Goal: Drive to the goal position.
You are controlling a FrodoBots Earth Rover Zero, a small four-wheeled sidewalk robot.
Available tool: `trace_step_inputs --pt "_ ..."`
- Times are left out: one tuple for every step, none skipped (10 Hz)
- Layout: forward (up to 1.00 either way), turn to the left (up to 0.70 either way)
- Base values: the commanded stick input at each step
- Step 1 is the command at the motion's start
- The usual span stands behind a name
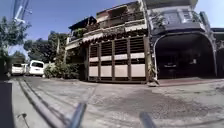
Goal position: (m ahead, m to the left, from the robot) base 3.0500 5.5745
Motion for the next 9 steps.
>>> trace_step_inputs --pt "0.7 0.0" --pt "0.7 0.0" --pt "0.7 0.0" --pt "0.7 0.0" --pt "0.7 0.0" --pt "0.7 0.0" --pt "0.7 0.0" --pt "0.7 0.0" --pt "0.7 0.0"
